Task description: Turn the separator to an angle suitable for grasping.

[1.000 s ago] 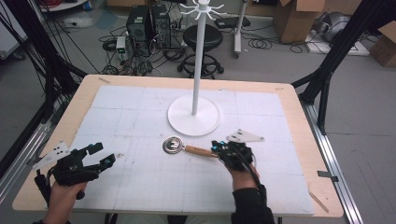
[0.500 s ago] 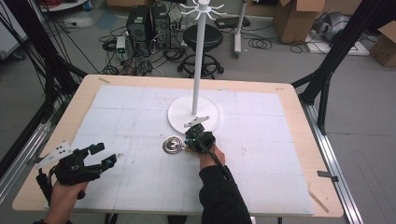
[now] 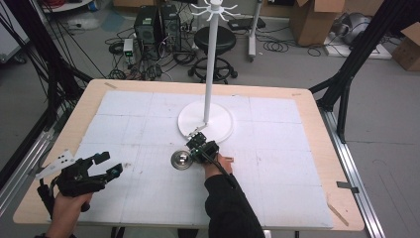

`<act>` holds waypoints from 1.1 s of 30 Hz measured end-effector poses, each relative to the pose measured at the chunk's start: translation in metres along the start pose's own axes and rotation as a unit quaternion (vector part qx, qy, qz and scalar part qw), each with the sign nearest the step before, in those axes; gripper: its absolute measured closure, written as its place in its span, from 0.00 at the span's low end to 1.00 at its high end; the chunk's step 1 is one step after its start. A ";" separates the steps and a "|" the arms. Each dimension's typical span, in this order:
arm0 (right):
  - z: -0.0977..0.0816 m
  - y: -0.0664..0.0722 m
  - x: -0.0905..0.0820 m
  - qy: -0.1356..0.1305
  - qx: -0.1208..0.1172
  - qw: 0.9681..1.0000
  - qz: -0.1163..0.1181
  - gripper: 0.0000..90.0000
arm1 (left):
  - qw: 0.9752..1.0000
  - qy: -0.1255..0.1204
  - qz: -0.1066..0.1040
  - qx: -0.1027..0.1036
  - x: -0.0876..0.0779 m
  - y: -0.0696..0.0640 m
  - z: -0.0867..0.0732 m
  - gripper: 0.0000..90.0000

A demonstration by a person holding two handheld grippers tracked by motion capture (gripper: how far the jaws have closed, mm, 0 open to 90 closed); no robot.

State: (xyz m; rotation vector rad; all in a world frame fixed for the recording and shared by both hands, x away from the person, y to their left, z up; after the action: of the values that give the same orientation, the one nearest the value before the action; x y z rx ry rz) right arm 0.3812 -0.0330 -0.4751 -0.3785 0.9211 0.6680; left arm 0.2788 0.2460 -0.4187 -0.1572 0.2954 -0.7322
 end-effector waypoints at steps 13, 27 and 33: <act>-0.015 0.016 -0.015 -0.016 -0.017 1.000 0.013 0.99 | 1.000 0.004 0.000 0.001 0.000 0.000 -0.001 0.25; -0.070 -0.112 -0.055 -0.113 0.134 0.982 -0.065 0.99 | 1.000 0.007 0.001 0.002 0.001 0.001 -0.001 0.25; -0.069 -0.113 -0.045 -0.121 0.087 0.989 -0.007 0.99 | 1.000 0.005 0.006 0.000 -0.001 0.002 -0.002 0.25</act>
State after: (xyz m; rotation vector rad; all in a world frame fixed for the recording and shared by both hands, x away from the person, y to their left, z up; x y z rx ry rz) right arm 0.3965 -0.1718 -0.4738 -0.1441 0.7367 0.6006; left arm 0.2788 0.2481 -0.4208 -0.1506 0.3060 -0.7218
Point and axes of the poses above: each handheld gripper's, and its own axes: x roughly forward along the jaws, z roughly out of its top, y roughly to its left, the point moved 6 cm from there along x, roughly forward along the jaws, and after that the axes turned 2 degrees about x, right-handed, at the moved point
